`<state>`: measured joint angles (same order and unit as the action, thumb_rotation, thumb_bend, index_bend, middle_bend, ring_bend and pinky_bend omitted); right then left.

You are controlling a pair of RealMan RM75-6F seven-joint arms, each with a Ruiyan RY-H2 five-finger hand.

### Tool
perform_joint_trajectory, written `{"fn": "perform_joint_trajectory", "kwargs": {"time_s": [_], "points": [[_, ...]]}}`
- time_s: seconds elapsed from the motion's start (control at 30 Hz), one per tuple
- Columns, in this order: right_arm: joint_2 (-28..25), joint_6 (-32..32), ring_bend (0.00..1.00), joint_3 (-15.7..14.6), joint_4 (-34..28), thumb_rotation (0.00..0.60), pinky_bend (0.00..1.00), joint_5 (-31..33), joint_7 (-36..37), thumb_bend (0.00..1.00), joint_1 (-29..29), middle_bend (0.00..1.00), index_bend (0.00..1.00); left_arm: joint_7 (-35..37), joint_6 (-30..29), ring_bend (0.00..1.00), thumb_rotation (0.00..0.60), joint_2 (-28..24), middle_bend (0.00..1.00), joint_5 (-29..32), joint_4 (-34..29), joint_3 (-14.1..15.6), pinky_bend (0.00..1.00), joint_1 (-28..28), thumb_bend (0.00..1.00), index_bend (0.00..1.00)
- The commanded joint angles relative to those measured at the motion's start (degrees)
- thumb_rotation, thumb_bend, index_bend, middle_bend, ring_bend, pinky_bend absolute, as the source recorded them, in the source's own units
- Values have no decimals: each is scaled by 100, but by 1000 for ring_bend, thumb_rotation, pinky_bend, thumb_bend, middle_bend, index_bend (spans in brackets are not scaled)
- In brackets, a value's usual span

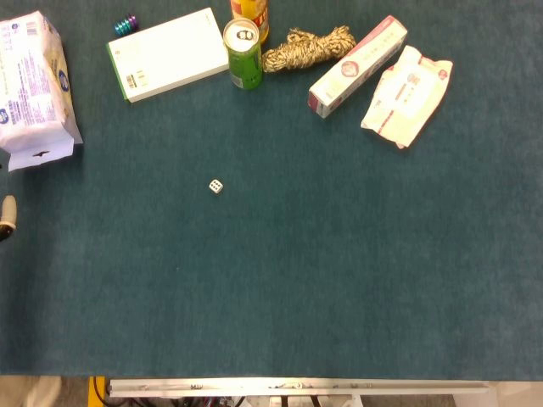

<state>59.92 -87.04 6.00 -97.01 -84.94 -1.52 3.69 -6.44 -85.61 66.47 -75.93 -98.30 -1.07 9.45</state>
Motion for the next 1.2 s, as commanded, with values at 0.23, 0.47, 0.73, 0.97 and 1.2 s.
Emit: {"fn": "perform_joint_trajectory", "kwargs": {"time_s": [0.23, 0.47, 0.73, 0.97, 1.2], "points": [[0, 39, 156, 42, -50, 600, 200, 26, -101, 395, 58, 277, 223, 416, 47, 355, 600, -91, 352, -468, 63, 13, 446, -19, 425, 12], [-48, 48, 156, 118, -155, 600, 200, 37, -222, 395, 131, 277, 223, 1370, 873, 502, 600, -394, 477, -1387, 220, 157, 683, 585, 426, 91], [-94, 68, 156, 127, -250, 600, 200, 93, -334, 394, 142, 277, 224, 1469, 2062, 715, 600, -326, 697, -1883, 334, 140, 793, 1508, 425, 131], [-134, 82, 156, 121, -313, 600, 204, 154, -406, 395, 134, 277, 223, 1665, 3215, 905, 600, -22, 915, -1998, 502, 157, 908, 2334, 595, 208], [-117, 94, 156, 111, -310, 600, 204, 207, -438, 395, 125, 277, 223, 1641, 4069, 958, 600, 232, 962, -1806, 534, 167, 955, 2889, 674, 209]]}}
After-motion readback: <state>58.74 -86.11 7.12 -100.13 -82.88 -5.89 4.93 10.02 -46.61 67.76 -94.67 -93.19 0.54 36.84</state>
